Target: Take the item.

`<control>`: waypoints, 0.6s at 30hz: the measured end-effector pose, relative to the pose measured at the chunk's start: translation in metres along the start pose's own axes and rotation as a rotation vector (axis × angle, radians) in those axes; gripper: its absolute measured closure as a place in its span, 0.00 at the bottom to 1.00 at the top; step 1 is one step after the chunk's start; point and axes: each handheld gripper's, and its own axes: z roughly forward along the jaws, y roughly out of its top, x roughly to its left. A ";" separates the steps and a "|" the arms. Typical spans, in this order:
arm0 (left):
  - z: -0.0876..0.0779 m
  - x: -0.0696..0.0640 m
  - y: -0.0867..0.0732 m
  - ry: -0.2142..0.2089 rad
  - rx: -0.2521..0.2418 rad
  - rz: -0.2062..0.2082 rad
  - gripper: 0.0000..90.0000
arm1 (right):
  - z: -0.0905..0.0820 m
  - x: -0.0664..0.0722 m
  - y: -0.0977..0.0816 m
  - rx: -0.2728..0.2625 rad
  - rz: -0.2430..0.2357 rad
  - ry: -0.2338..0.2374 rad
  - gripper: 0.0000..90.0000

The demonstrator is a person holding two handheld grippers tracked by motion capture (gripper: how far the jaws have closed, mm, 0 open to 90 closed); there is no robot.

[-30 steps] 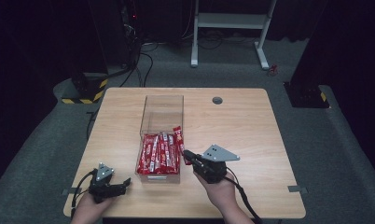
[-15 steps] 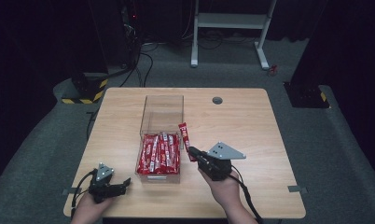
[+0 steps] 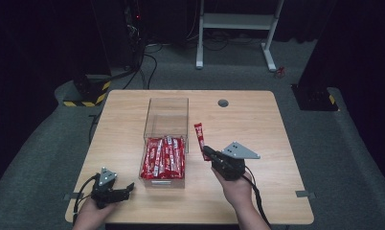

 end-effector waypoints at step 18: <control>0.000 0.000 0.000 0.000 -0.001 0.000 0.16 | 0.007 -0.022 -0.013 0.044 0.041 -0.058 1.00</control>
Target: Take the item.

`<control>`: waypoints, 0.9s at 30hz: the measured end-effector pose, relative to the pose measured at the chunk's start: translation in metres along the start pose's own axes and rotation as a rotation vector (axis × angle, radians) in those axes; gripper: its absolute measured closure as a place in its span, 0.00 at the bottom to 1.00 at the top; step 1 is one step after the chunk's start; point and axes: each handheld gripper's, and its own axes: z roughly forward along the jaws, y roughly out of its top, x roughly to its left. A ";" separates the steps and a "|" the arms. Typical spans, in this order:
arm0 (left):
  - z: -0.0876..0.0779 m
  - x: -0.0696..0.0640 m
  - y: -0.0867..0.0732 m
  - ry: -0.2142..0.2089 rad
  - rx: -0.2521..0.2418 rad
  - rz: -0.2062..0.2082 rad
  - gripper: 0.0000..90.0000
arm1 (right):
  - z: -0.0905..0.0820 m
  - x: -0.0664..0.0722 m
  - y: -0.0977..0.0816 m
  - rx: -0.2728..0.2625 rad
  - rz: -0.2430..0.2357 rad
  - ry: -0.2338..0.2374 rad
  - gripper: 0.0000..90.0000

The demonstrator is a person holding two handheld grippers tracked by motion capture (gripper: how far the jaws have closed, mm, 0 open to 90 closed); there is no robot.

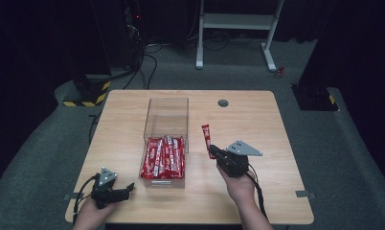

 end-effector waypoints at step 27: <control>0.000 0.000 0.000 0.000 0.000 0.000 0.16 | 0.030 -0.024 -0.032 0.140 0.051 -0.060 1.00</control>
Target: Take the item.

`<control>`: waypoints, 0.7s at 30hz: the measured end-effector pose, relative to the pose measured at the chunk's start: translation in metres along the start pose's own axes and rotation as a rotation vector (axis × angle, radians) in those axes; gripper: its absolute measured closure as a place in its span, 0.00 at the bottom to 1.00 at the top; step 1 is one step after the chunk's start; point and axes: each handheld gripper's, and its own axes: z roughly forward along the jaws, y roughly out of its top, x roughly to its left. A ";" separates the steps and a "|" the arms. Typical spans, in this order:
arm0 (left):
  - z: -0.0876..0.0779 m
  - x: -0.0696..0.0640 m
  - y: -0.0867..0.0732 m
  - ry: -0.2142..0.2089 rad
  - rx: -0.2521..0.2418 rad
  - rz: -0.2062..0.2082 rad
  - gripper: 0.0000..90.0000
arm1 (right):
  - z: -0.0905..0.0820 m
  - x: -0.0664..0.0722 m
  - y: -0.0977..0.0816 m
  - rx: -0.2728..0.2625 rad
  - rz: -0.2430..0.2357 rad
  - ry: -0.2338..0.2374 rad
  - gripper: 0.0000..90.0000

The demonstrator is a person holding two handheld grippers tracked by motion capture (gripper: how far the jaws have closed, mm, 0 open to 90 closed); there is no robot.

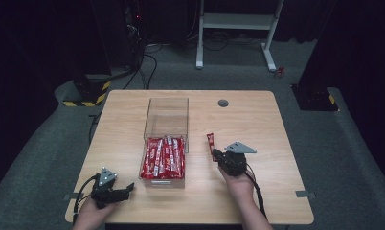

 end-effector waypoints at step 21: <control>0.000 0.000 0.000 -0.001 0.000 -0.001 0.16 | 0.027 0.007 -0.019 0.116 -0.019 -0.015 0.99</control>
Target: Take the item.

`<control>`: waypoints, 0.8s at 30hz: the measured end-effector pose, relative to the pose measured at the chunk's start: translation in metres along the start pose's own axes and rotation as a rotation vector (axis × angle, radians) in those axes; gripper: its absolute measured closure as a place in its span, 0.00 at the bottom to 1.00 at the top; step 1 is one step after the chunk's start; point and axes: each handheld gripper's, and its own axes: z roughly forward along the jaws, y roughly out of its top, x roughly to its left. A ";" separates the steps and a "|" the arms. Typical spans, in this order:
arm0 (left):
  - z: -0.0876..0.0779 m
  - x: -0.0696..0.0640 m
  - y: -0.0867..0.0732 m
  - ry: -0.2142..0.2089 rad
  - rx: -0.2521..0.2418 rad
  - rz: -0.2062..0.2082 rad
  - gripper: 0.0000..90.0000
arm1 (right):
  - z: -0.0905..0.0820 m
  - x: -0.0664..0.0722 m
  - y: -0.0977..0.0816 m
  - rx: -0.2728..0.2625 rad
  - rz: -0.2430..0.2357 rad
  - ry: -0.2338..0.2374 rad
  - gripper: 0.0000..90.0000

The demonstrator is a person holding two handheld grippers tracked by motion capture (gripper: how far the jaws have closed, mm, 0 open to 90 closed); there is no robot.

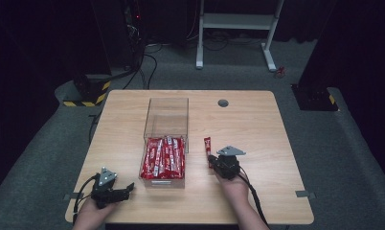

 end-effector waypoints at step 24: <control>0.000 0.000 0.000 -0.001 0.001 0.001 0.16 | -0.007 -0.001 0.004 -0.042 -0.001 0.020 0.83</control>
